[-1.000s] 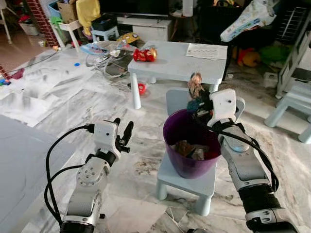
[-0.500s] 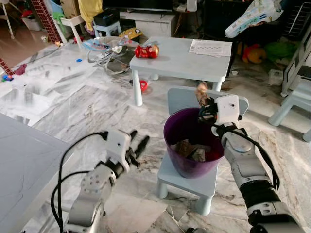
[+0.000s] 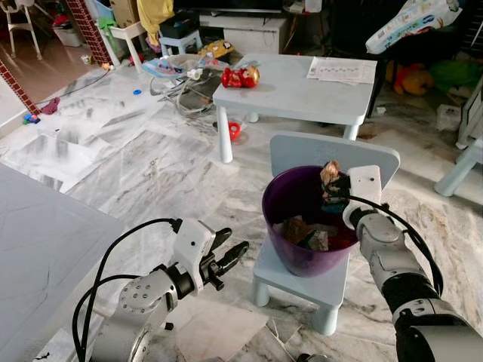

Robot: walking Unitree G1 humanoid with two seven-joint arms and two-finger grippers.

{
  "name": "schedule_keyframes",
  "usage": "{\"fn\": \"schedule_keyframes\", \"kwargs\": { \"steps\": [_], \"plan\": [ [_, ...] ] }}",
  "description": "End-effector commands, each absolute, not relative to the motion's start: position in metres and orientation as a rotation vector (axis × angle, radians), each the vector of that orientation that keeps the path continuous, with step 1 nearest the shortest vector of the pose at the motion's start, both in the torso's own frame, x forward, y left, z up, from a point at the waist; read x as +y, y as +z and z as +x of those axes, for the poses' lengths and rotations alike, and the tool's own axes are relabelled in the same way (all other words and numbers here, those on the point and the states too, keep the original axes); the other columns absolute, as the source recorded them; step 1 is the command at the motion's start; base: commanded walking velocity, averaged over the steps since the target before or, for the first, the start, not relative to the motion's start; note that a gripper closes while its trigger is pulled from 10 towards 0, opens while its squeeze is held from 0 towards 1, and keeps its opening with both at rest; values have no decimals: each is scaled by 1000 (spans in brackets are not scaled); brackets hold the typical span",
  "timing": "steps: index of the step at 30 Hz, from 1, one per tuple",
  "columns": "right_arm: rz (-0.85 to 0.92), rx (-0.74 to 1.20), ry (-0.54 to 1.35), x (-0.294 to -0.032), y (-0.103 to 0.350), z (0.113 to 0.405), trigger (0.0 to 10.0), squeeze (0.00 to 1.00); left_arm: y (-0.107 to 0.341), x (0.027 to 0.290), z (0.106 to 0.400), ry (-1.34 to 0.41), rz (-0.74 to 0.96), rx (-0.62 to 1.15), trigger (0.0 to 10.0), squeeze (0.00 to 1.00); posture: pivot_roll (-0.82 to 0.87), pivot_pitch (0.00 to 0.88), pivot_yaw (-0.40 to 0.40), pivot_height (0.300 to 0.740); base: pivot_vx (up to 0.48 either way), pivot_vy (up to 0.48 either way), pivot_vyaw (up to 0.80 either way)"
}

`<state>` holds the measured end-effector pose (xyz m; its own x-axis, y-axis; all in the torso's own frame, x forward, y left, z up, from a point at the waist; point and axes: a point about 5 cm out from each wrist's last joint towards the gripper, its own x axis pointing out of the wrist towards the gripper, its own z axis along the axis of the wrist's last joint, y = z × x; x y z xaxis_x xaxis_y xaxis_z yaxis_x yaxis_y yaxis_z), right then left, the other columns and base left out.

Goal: Picking trash to rubbish bin

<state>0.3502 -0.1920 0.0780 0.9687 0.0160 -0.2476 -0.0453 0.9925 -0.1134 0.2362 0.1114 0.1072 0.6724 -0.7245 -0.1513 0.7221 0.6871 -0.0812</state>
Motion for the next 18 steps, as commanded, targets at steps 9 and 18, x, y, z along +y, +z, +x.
{"fn": "schedule_keyframes", "kwargs": {
  "steps": [9,18],
  "plan": [
    [-83,299,-23,-198,73,352,10000,1000,114,106,231,-870,-8,195,10000,0,42,115,123,740,0,0,0],
    [-96,241,-36,-200,82,356,10000,1000,117,106,234,-844,-9,192,10000,0,32,111,118,740,0,0,0]
  ]
}}
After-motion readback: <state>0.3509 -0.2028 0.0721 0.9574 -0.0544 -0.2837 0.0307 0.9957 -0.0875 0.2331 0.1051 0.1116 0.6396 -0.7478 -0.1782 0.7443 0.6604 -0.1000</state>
